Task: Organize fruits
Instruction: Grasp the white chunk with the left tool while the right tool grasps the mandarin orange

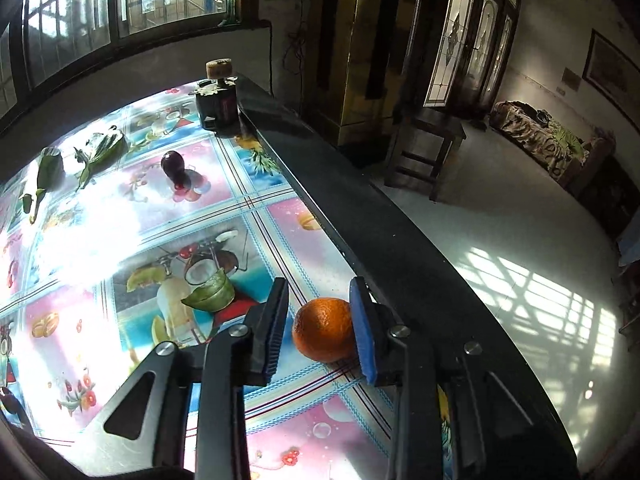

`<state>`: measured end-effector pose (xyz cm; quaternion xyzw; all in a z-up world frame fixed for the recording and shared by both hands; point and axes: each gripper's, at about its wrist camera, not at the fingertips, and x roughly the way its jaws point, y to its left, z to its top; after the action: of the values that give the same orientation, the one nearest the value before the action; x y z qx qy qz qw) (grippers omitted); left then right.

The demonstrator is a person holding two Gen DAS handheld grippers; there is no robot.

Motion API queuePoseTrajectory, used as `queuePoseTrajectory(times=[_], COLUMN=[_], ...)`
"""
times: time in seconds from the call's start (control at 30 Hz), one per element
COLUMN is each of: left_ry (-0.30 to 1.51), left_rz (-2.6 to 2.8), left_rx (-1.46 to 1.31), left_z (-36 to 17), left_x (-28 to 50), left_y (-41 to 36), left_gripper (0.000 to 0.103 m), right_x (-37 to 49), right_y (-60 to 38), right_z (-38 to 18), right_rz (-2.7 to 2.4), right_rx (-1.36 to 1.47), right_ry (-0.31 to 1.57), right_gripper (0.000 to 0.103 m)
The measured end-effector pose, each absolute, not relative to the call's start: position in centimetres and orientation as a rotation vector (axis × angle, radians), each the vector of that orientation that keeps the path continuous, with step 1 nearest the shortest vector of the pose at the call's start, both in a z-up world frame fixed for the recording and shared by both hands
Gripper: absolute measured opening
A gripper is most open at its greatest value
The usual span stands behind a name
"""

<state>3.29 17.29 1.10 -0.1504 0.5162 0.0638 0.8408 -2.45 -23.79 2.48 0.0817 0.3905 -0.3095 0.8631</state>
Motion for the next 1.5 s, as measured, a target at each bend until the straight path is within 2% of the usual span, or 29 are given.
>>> queuePoseTrajectory(times=[0.1,0.27,0.37,0.43,0.47,0.53,0.6,0.63,0.7,0.73,0.8,0.97,1.07,1.13,1.2,1.3,1.5], left_ry=[1.089,1.11,1.114,1.105,1.105,1.104,1.102,1.105,1.109,1.117,1.13,1.127,1.124,1.135,1.148,1.172,1.17], left_rz=[0.121,0.079,0.054,0.032,0.011,-0.007,-0.011,-0.014,-0.024,-0.024,-0.03,-0.038,-0.065,-0.084,-0.072,-0.095,-0.08], left_rx=[-0.327,-0.38,-0.382,-0.369,-0.374,-0.385,-0.379,-0.375,-0.39,-0.402,-0.417,-0.387,-0.378,-0.392,-0.376,-0.393,-0.276], left_z=[1.0,0.6,0.6,0.8,0.8,1.0,1.2,1.2,1.1,0.9,0.5,0.7,0.8,0.9,1.0,0.1,0.3], left_x=[3.5,3.4,3.2,3.0,2.9,2.9,2.9,2.8,2.8,2.8,2.8,3.0,3.9,4.3,4.2,3.5,2.8], left_y=[17.5,18.2,18.4,18.4,18.4,18.5,18.5,18.6,18.8,19.1,19.5,19.0,18.6,18.7,19.1,20.4,19.2], left_gripper=[0.075,0.075,0.071,0.062,0.059,0.044,0.033,0.032,0.035,0.047,0.059,0.059,0.054,0.042,0.035,0.041,0.039], right_x=[-1.9,-1.3,-1.3,-1.6,-1.7,-1.8,-2.0,-2.1,-2.3,-2.5,-2.6,-3.2,-3.4,-3.5,-3.8,-3.8,-4.4], right_y=[-23.7,-25.4,-25.9,-25.8,-25.7,-25.1,-24.5,-24.1,-22.9,-22.3,-20.8,-17.7,-16.0,-15.3,-14.7,-14.3,-13.7], right_z=[2.2,1.1,0.2,0.2,0.2,0.2,0.1,0.1,0.3,0.5,0.6,0.9,1.3,1.7,2.0,2.3,3.0], right_rz=[-0.669,-0.707,-0.696,-0.67,-0.639,-0.598,-0.541,-0.511,-0.433,-0.394,-0.337,-0.241,-0.205,-0.188,-0.176,-0.164,-0.148], right_rx=[0.148,0.183,0.212,0.228,0.248,0.257,0.283,0.297,0.319,0.326,0.324,0.316,0.295,0.288,0.276,0.271,0.265], right_ry=[0.832,0.886,0.916,0.909,0.904,0.899,0.891,0.888,0.88,0.877,0.88,0.889,0.884,0.879,0.876,0.88,0.87], right_gripper=[0.034,0.041,0.046,0.044,0.039,0.039,0.039,0.039,0.039,0.039,0.039,0.039,0.039,0.039,0.039,0.039,0.039])
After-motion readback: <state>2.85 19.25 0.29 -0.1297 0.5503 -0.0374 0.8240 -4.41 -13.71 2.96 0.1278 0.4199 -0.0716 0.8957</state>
